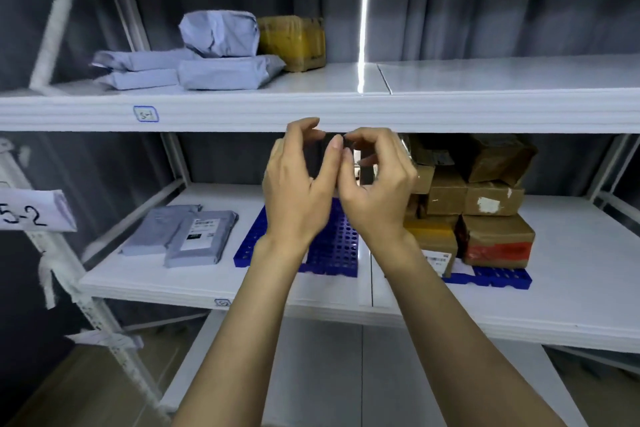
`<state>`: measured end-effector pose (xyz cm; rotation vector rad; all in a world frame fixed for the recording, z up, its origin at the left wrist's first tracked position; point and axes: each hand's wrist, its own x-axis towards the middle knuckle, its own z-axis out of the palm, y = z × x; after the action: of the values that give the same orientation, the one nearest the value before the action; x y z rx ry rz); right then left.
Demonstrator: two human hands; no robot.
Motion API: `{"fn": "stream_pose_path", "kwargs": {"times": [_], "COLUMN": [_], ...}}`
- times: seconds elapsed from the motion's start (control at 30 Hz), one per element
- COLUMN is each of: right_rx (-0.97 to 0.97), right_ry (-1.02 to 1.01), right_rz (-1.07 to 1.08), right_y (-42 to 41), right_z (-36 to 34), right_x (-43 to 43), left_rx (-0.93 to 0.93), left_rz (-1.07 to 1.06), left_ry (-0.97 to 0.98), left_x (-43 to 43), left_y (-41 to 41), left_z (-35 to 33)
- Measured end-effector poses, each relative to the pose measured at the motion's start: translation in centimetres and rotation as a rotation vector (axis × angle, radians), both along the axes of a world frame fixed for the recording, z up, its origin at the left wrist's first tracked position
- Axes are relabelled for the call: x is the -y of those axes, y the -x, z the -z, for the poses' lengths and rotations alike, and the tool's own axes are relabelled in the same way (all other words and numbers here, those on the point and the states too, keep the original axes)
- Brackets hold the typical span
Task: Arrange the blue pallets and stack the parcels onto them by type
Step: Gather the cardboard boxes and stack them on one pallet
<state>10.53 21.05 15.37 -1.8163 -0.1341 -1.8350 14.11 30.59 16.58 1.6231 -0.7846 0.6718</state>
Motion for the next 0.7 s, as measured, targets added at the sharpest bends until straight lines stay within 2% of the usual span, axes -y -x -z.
{"fn": "stream_pose_path", "kwargs": {"times": [0.2,0.33,0.57,0.7], "right_rx": [-0.016,-0.118,-0.556,-0.833], "right_ry": [0.078,0.07,0.061,0.074], "right_rz": [-0.007,-0.005,0.111,0.084], "right_y": [-2.1,-4.3,-9.2,-11.8], "right_z": [-6.3,-10.1,-14.4,-15.5], "right_x": [-2.9,-3.7,-2.8,-2.4], "left_rx": [0.15,0.199,0.273,0.246], "left_rz": [-0.123,-0.263,-0.47,-0.484], "left_ry": [-0.015,-0.122,-0.416,-0.622], "left_x": [-4.2,-5.9,-5.9,-4.9], "left_y": [-2.9,-5.8,-10.8,-12.6], "left_z": [-5.1,-7.5,-10.5,-11.3]}}
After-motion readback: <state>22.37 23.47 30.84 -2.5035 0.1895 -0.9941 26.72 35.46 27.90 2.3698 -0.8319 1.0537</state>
